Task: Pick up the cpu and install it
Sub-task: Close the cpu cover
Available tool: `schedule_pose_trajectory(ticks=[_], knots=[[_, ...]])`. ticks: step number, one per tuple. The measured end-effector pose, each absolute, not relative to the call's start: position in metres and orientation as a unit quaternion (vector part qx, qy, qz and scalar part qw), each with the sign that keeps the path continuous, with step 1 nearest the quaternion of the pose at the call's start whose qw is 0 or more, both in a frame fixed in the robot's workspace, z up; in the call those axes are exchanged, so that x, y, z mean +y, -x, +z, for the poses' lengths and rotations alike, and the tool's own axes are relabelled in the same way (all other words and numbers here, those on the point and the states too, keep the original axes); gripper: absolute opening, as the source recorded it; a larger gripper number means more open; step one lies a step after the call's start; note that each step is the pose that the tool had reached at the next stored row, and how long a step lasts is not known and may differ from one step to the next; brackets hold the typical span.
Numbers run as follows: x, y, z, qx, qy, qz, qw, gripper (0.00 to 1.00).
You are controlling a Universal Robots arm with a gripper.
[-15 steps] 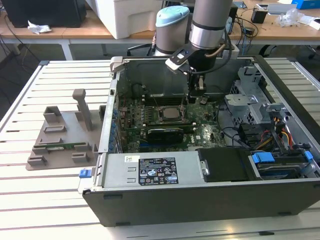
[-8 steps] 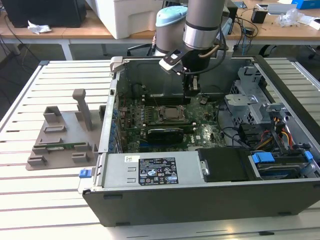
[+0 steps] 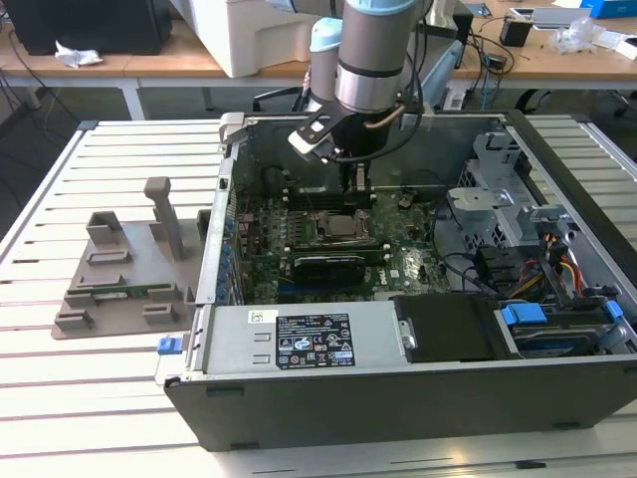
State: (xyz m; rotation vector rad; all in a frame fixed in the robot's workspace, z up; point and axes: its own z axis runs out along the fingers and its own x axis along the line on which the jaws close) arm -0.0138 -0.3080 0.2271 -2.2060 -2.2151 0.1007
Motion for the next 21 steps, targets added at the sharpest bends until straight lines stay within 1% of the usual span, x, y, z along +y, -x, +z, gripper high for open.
schedule_pose_trajectory(ticks=[4,11,14,15,17,21], knots=[[-0.308,0.032,0.214,-0.708,0.705,0.032,0.007,0.11],[-0.308,0.043,0.204,-0.708,0.705,0.032,0.007,0.11],[-0.308,0.041,0.204,-0.708,0.705,0.033,0.007,0.11],[-0.308,0.036,0.204,-0.708,0.706,0.033,0.009,0.11],[-0.308,0.028,0.204,-0.708,0.705,0.032,0.007,0.11],[-0.308,0.015,0.206,-0.708,0.705,0.032,0.007,0.11]])
